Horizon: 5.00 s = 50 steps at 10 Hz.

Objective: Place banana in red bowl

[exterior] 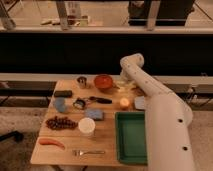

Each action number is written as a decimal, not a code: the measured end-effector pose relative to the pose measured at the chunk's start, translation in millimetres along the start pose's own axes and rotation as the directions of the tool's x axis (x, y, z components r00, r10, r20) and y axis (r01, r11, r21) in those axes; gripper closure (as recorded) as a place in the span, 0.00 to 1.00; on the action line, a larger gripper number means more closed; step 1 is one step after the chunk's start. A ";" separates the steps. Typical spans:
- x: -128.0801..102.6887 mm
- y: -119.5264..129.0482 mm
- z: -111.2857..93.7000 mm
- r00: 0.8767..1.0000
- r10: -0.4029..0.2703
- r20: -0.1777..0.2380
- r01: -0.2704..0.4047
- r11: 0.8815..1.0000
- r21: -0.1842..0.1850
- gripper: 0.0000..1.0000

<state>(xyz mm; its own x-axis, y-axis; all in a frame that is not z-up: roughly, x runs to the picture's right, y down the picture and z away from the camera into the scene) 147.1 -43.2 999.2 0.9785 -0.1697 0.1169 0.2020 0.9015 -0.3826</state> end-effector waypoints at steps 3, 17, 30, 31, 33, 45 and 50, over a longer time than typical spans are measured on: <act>-2.2 0.6 14.3 0.999 0.002 0.035 0.000 0.999 -0.040 0.20; 6.4 5.1 24.2 0.994 0.028 0.108 -0.024 0.999 -0.041 0.83; -122.9 -57.2 -154.0 0.953 -0.197 0.230 0.125 0.947 0.295 1.00; -140.1 -60.4 -155.1 0.939 -0.238 0.248 0.156 0.938 0.311 1.00; -153.7 -65.0 -154.9 0.922 -0.285 0.261 0.193 0.925 0.329 1.00; -182.6 -60.2 -126.0 0.886 -0.390 0.249 0.326 0.909 0.261 0.49; -179.7 -59.1 -120.3 0.893 -0.384 0.236 0.330 0.914 0.237 0.20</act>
<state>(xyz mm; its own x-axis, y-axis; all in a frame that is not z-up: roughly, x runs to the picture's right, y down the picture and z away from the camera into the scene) -35.8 -113.8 890.5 0.7863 -0.4035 0.4679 0.4983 0.8619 -0.0941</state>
